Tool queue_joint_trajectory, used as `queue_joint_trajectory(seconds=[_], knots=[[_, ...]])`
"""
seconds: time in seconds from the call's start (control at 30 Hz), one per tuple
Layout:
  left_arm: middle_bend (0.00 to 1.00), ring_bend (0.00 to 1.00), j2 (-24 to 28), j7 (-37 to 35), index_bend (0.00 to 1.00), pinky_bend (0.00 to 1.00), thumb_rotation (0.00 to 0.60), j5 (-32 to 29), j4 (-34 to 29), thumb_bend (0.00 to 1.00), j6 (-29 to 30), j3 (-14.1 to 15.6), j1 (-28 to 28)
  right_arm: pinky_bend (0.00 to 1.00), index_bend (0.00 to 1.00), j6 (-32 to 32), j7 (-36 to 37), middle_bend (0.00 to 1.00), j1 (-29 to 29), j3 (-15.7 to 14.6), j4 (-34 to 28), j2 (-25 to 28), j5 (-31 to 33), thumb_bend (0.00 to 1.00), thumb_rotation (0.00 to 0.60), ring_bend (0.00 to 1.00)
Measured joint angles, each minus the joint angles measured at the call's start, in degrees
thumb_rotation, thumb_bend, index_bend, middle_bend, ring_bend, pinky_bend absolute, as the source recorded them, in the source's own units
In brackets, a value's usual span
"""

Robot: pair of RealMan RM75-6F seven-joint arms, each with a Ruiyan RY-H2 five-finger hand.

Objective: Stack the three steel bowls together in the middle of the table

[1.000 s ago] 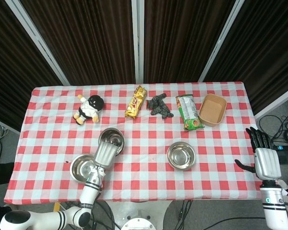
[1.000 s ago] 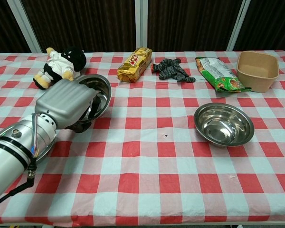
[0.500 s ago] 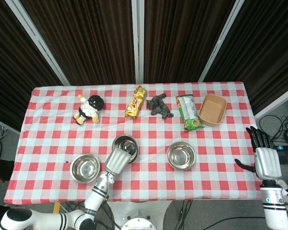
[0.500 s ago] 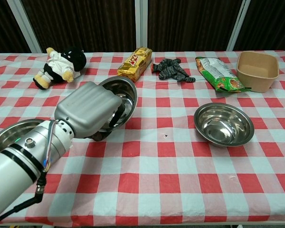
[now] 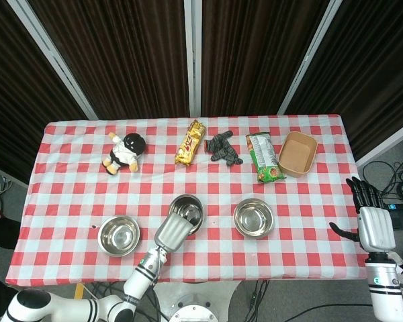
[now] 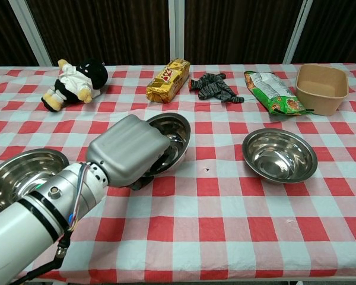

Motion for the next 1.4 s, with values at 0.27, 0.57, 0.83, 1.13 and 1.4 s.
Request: queue_joint_trajectory(seconds=[0.27, 0.57, 0.83, 1.13, 1.4], knots=[[0.58, 0.88, 2.7, -1.32, 0.5, 0.91, 0.6, 0.06, -2.7, 0.24, -0.6, 0.51, 0.37, 0.03, 0.03, 0.44, 0.3, 0.05, -0.09, 0.13, -0.36, 0.19, -0.29, 0.05, 0.6, 0.0], [0.58, 0.88, 5.89, 0.53, 0.5, 0.91, 0.6, -0.63, -8.11, 0.24, 0.94, 0.54, 1.44, 0.03, 0.03, 0.86, -0.09, 0.05, -0.24, 0.07, -0.73, 0.33, -0.56, 0.05, 0.6, 0.0], [0.58, 0.88, 14.01, 4.06, 0.5, 0.91, 0.6, -2.7, -17.75, 0.24, 6.17, 1.02, 4.85, 0.03, 0.03, 1.04, -0.15, 0.05, -0.28, 0.15, -0.98, 0.65, -0.69, 0.05, 0.6, 0.0], [0.58, 0.88, 23.77, 0.27, 0.49, 0.91, 0.6, -7.11, -26.54, 0.22, 15.82, 3.43, 14.31, 0.03, 0.03, 0.84, -0.69, 0.05, 0.2, 0.1, -1.34, 0.37, -1.38, 0.05, 0.6, 0.0], [0.58, 0.88, 26.04, -5.25, 0.49, 0.91, 0.6, -4.31, -25.99, 0.21, 18.79, 6.98, 18.28, 0.03, 0.03, 0.66, -1.33, 0.05, 0.55, -0.26, -1.85, 0.07, -2.18, 0.05, 0.6, 0.0]])
